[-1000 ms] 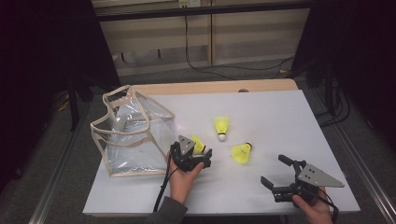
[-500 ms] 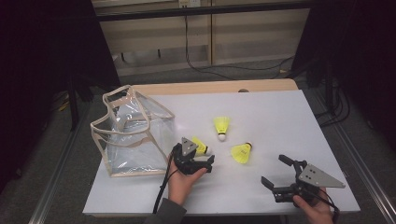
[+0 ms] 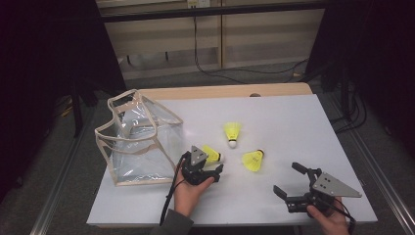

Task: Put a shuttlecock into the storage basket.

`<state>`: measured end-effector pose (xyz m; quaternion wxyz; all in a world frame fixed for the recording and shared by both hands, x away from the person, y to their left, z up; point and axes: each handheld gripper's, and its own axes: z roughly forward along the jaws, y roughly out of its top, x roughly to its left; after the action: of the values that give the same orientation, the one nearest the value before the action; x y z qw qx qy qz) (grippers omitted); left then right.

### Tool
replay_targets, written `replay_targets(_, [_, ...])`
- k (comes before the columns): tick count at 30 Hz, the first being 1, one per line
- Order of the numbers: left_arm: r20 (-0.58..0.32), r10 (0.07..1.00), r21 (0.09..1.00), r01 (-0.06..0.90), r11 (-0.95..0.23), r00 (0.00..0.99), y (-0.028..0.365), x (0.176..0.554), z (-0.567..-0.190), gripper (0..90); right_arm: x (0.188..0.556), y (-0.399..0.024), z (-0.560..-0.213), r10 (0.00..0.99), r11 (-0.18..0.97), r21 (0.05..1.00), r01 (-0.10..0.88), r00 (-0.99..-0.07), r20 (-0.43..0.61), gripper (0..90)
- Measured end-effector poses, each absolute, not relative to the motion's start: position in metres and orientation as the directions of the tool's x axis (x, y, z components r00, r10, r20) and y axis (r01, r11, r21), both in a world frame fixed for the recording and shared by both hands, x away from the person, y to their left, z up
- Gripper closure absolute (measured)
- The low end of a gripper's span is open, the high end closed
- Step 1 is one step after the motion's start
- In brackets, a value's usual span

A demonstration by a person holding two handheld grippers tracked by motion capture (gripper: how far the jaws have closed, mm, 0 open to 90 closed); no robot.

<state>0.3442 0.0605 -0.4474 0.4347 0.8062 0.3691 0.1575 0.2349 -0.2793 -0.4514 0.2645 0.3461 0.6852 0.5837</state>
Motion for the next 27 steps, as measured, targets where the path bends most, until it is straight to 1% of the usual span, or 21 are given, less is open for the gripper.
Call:
replay_targets(5, [-0.070, 0.708, 0.812, 0.453, -0.369, 0.703, 0.0605, 0.3435, -0.4481, 35.7, 0.2350, -0.2799, -0.4516, 0.784, 0.078, 0.983, 0.167, -0.619, 0.043, 1.7])
replay_targets(11, [-0.070, 0.683, 0.804, 0.446, -0.393, 0.727, 0.0587, 0.3407, -0.4477, 40.4, 0.2349, -0.2801, -0.4516, 0.784, 0.082, 0.983, 0.165, -0.620, 0.039, 1.8])
replay_targets(15, [-0.061, 0.671, 0.809, 0.430, -0.401, 0.739, 0.0584, 0.3412, -0.4486, 41.4, 0.2348, -0.2800, -0.4515, 0.784, 0.079, 0.983, 0.168, -0.619, 0.043, 1.9])
replay_targets(19, [-0.088, 0.680, 0.813, 0.447, -0.373, 0.728, 0.0565, 0.3415, -0.4492, 40.0, 0.2349, -0.2797, -0.4516, 0.782, 0.080, 0.983, 0.167, -0.622, 0.042, 1.9])
replay_targets(20, [-0.091, 0.676, 0.811, 0.448, -0.376, 0.732, 0.0565, 0.3421, -0.4488, 41.0, 0.2348, -0.2795, -0.4514, 0.781, 0.077, 0.983, 0.167, -0.623, 0.045, 1.9])
replay_targets(27, [-0.070, 0.688, 0.817, 0.438, -0.376, 0.723, 0.0528, 0.3455, -0.4505, 42.2, 0.2345, -0.2793, -0.4511, 0.779, 0.076, 0.983, 0.166, -0.626, 0.045, 1.9])
